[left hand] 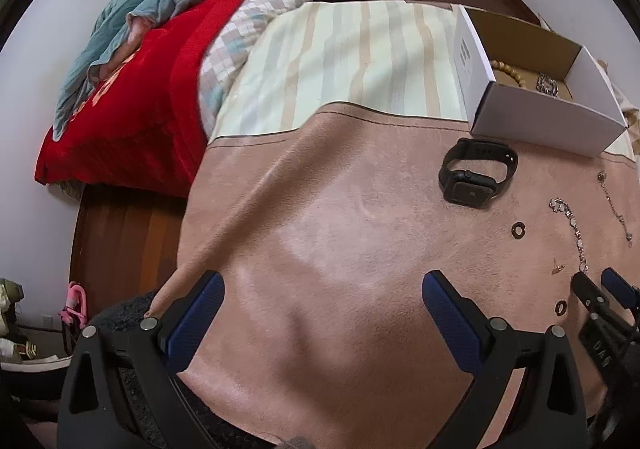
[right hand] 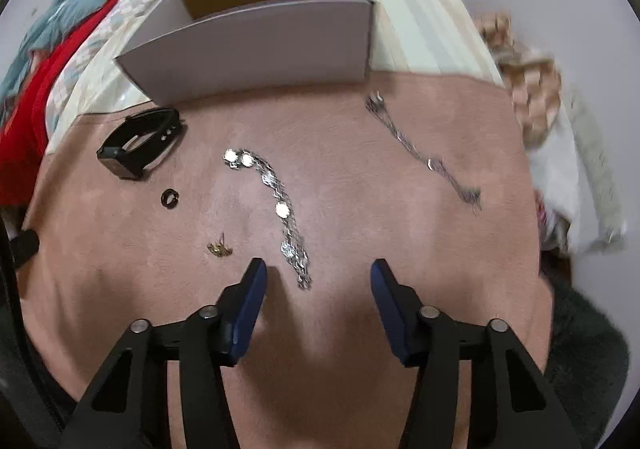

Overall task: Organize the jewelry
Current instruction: 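Grasp the black watch band with left tool while right tool grasps a thin silver chain, then lower the watch band and chain into the white box and release both, then withdraw both tools from the box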

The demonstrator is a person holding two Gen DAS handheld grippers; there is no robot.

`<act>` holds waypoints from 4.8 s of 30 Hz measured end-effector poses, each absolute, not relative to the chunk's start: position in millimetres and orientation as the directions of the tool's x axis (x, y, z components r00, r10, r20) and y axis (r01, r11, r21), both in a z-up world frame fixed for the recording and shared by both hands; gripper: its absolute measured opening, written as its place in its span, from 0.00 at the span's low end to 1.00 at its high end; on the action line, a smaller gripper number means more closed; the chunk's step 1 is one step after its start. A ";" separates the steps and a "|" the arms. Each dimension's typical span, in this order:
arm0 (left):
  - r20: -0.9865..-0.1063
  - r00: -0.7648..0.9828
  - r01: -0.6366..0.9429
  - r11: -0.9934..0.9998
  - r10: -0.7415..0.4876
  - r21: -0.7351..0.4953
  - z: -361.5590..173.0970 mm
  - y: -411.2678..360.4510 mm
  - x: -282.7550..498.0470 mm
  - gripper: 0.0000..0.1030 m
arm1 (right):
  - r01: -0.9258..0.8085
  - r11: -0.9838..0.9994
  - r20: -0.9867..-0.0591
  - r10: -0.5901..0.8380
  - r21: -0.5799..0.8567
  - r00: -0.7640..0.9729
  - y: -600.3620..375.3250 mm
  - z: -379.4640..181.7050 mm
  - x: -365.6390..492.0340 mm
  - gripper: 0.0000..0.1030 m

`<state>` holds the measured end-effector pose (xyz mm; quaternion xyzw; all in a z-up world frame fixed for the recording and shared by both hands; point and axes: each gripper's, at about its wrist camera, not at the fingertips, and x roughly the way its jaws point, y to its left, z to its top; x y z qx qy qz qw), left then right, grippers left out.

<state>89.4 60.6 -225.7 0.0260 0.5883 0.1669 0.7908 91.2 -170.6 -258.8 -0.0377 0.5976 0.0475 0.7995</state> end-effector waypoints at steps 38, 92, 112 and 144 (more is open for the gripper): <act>-0.966 0.257 0.288 0.951 0.040 0.116 -249.9 -42.1 163.7 0.03 | 0.042 0.982 -0.930 0.160 0.184 0.332 -243.9 -208.6 117.5 0.02; -0.929 0.285 0.024 0.971 -0.236 -0.240 -157.4 4.2 298.2 0.69 | -0.138 0.970 -0.937 0.232 0.202 0.260 -186.0 -155.1 296.6 0.10; -0.910 0.412 -0.071 0.997 0.045 0.018 -146.8 25.0 220.9 0.99 | -0.101 0.995 -0.938 0.023 -0.013 0.345 -188.6 -148.5 238.7 1.00; -0.801 0.595 -0.108 0.994 0.066 0.002 -52.8 20.2 108.5 0.99 | -0.097 0.994 -0.817 0.015 -0.051 0.577 -175.9 -27.9 123.2 1.00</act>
